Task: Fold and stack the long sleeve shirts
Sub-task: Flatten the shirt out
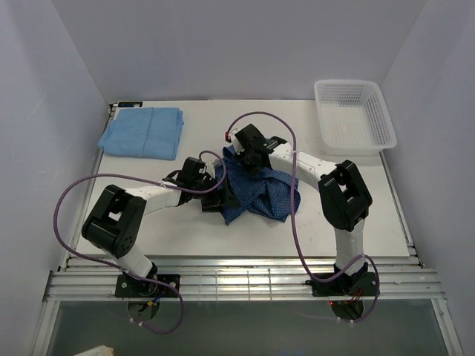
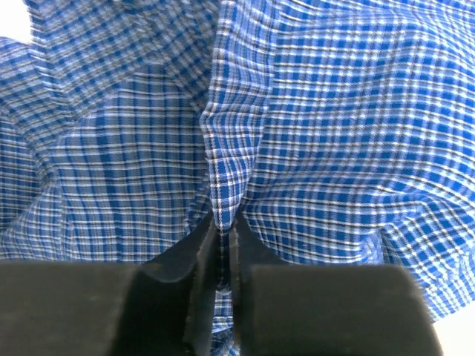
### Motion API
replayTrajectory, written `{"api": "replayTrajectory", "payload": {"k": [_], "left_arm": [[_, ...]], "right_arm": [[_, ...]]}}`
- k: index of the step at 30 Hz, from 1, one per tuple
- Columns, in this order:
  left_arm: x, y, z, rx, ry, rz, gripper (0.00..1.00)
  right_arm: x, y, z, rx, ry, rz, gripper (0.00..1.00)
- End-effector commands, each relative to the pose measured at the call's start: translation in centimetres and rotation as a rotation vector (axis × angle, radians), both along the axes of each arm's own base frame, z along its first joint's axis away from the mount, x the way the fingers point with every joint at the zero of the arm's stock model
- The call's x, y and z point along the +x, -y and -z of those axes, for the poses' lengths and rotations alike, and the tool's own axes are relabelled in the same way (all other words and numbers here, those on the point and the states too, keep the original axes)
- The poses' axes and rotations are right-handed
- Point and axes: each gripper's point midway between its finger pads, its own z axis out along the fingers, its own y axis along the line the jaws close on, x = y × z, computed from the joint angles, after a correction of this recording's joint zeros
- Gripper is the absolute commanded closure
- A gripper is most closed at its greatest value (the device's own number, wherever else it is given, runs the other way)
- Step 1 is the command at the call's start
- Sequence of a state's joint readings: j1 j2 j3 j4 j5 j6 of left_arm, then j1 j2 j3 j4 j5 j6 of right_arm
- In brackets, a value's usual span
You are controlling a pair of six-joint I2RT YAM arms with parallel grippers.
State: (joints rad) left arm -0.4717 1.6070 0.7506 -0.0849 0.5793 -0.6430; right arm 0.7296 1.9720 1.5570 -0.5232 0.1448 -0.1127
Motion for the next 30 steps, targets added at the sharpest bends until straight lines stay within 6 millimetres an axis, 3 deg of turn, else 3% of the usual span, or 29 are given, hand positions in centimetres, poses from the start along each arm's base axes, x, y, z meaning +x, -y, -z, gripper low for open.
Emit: {"api": "replayTrajectory", "payload": {"k": [1, 4, 5, 6, 7, 9, 13, 14, 16, 17, 19, 22, 23, 25, 27, 29, 30], "left_arm": [[1.8, 0.8, 0.2, 0.056, 0.078, 0.003, 0.08], [1.8, 1.0, 2.0, 0.133, 0.053, 0.023, 0.32], [1.5, 1.0, 2.3, 0.155, 0.044, 0.028, 0.45], [1.7, 1.1, 2.4, 0.165, 0.046, 0.025, 0.79], [2.2, 0.6, 2.7, 0.197, 0.049, -0.005, 0.96], [2.5, 0.0, 2.6, 0.232, 0.058, -0.038, 1.0], [4.6, -1.4, -0.8, 0.272, 0.173, -0.153, 1.0], [5.5, -2.3, -2.9, 0.293, 0.235, -0.215, 1.0], [6.9, -3.2, -6.2, 0.305, 0.322, -0.292, 1.0], [7.9, -5.1, -8.7, 0.35, 0.398, -0.383, 1.0], [9.3, -6.6, -12.9, 0.364, 0.493, -0.482, 1.0], [10.4, -10.3, -18.4, 0.447, 0.621, -0.628, 1.0], [10.9, -11.0, -21.5, 0.445, 0.677, -0.667, 1.0], [11.3, -13.7, -25.4, 0.512, 0.766, -0.778, 1.0], [11.4, -16.4, -30.6, 0.544, 0.859, -0.916, 1.0], [11.4, -18.1, -34.4, 0.579, 0.948, -0.971, 1.0], [11.0, -18.8, -37.9, 0.553, 1.001, -1.026, 1.0]], "right_arm": [[1.0, 1.2, -2.0, 0.034, 0.039, 0.085, 0.92], [1.3, 1.8, -3.1, 0.092, 0.027, 0.128, 0.92], [1.5, 2.1, -3.5, 0.122, 0.016, 0.14, 0.92], [1.7, 2.2, -4.9, 0.156, 0.033, 0.142, 0.92], [1.7, 2.2, -5.8, 0.201, 0.026, 0.173, 0.92], [2.3, 2.9, -8.6, 0.294, 0.053, 0.191, 0.92], [2.9, 4.8, -13.7, 0.453, 0.102, 0.221, 0.92], [3.5, 6.0, -14.7, 0.477, 0.124, 0.253, 0.92], [3.8, 7.7, -18.4, 0.535, 0.217, 0.272, 0.92], [4.4, 9.2, -19.7, 0.544, 0.257, 0.305, 0.92], [4.4, 11.2, -23.7, 0.578, 0.362, 0.334, 0.92], [4.4, 14.6, -29.7, 0.58, 0.551, 0.375, 0.92], [4.5, 16.1, -32.4, 0.581, 0.636, 0.414, 0.92], [3.4, 17.9, -36.6, 0.576, 0.754, 0.421, 0.92], [1.7, 19.9, -41.6, 0.584, 0.906, 0.438, 0.92], [0.2, 21.3, -44.9, 0.572, 1.013, 0.439, 0.92], [-1.5, 21.9, -48.0, 0.599, 1.089, 0.426, 0.92]]}}
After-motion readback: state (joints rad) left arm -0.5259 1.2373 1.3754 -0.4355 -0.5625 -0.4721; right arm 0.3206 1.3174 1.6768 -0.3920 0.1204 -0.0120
